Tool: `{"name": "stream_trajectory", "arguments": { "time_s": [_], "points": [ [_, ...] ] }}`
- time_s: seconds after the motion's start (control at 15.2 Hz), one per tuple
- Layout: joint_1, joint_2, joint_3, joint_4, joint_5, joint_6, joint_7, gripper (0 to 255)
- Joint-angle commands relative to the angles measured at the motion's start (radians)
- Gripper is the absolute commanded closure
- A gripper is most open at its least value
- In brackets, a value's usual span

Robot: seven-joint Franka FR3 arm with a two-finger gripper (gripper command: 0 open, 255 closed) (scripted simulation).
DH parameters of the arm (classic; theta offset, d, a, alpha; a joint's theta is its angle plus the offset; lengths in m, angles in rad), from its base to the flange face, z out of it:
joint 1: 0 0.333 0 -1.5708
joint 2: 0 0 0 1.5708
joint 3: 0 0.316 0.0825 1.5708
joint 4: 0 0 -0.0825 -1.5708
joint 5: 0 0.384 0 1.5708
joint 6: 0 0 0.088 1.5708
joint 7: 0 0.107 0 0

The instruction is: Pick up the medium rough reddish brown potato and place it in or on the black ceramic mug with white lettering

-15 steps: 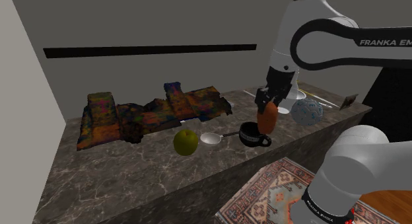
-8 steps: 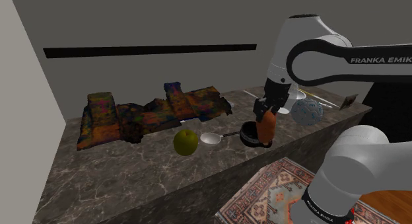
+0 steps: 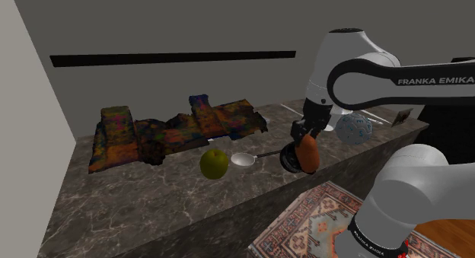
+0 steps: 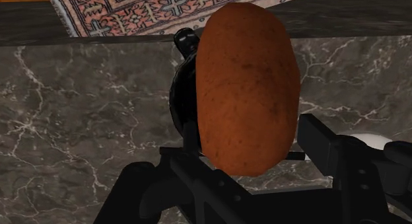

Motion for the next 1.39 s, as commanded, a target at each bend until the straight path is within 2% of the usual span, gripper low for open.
{"name": "stream_trajectory", "arguments": {
  "time_s": [0.0, 0.13, 0.2, 0.53, 0.79, 1.32],
  "points": [
    [0.000, 0.000, 0.000, -0.001, 0.000, 0.001, 0.000, 255],
    [0.000, 0.000, 0.000, -0.001, 0.000, 0.001, 0.000, 255],
    [0.000, 0.000, 0.000, -0.001, 0.000, 0.001, 0.000, 0],
    [0.000, 0.000, 0.000, 0.000, 0.000, 0.001, 0.000, 0],
    [0.003, -0.018, 0.001, 0.119, 0.003, -0.137, -0.001, 0],
    [0.003, -0.018, 0.001, 0.119, 0.003, -0.137, -0.001, 0]
  ]
}}
